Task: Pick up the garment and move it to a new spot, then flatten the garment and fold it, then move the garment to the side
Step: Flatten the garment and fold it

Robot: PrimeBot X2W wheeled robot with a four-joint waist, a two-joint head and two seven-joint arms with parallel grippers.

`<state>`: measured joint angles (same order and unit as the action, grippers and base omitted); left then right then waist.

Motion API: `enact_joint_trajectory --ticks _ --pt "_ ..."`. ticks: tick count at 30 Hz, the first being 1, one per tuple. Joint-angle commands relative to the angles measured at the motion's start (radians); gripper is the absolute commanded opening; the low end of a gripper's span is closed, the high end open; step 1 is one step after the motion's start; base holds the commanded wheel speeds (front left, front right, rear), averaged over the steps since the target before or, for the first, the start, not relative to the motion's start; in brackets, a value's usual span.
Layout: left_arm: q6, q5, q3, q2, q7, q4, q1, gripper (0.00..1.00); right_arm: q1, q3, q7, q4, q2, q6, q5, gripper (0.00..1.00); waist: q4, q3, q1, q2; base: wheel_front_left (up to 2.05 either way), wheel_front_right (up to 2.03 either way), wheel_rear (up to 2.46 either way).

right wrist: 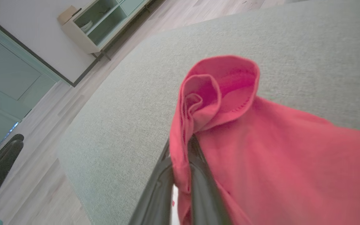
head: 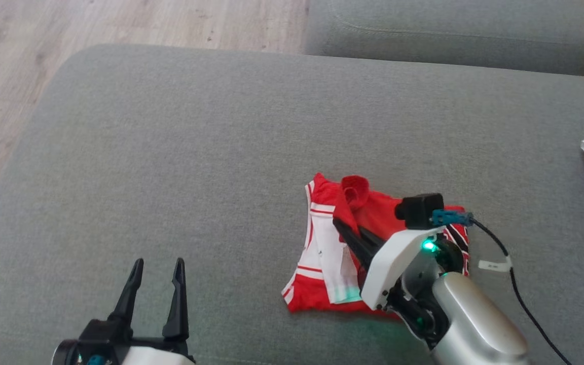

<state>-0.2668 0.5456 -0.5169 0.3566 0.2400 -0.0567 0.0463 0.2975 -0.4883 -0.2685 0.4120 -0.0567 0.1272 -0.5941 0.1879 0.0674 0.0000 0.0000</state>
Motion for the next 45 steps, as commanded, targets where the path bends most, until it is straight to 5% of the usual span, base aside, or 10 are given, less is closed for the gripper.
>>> enact_joint_trajectory --ticks 1,2,3,4,5,15,30,45 --pt "0.001 0.003 0.034 0.002 0.012 0.023 -0.051 1.0 0.051 -0.026 0.02 -0.021 0.006 0.003 -0.011 0.0 0.005 0.003 0.0 0.0 0.0 0.0 0.0" --pt "0.001 0.003 0.035 0.0 0.012 0.022 -0.052 1.0 0.056 -0.036 0.024 -0.011 0.006 0.003 -0.023 0.0 0.006 0.004 0.0 0.0 0.0 0.0 0.0" --pt "0.002 0.003 0.035 -0.002 0.013 0.02 -0.052 1.0 0.061 -0.05 0.03 -0.006 0.006 0.003 -0.037 0.32 0.006 0.005 0.0 0.0 0.0 0.0 0.0" --pt "0.002 0.003 0.035 -0.004 0.013 0.018 -0.053 1.0 0.066 -0.062 0.035 -0.001 0.006 0.003 -0.054 0.47 0.006 0.005 0.0 0.0 0.0 0.0 0.0" --pt "0.003 0.003 0.036 -0.006 0.014 0.015 -0.054 1.0 0.073 -0.075 0.044 0.002 0.006 0.003 -0.069 1.0 0.004 0.006 0.0 0.0 0.0 0.0 0.0" --pt "0.012 -0.004 0.025 -0.027 0.017 0.0 -0.063 1.0 0.14 -0.117 0.136 0.006 0.006 0.003 -0.085 1.0 -0.036 0.001 0.0 0.0 0.0 0.0 0.0" --pt "0.019 -0.011 0.024 -0.036 0.019 -0.021 -0.086 1.0 -0.012 0.223 0.277 -0.104 0.006 0.003 0.306 1.0 -0.098 -0.007 0.0 0.0 0.0 0.0 0.0" --pt "0.024 0.018 0.042 -0.043 0.021 -0.073 -0.037 1.0 -0.299 0.35 0.356 -0.231 0.006 0.003 0.368 1.0 -0.153 -0.08 0.0 0.0 0.0 0.0 0.0"
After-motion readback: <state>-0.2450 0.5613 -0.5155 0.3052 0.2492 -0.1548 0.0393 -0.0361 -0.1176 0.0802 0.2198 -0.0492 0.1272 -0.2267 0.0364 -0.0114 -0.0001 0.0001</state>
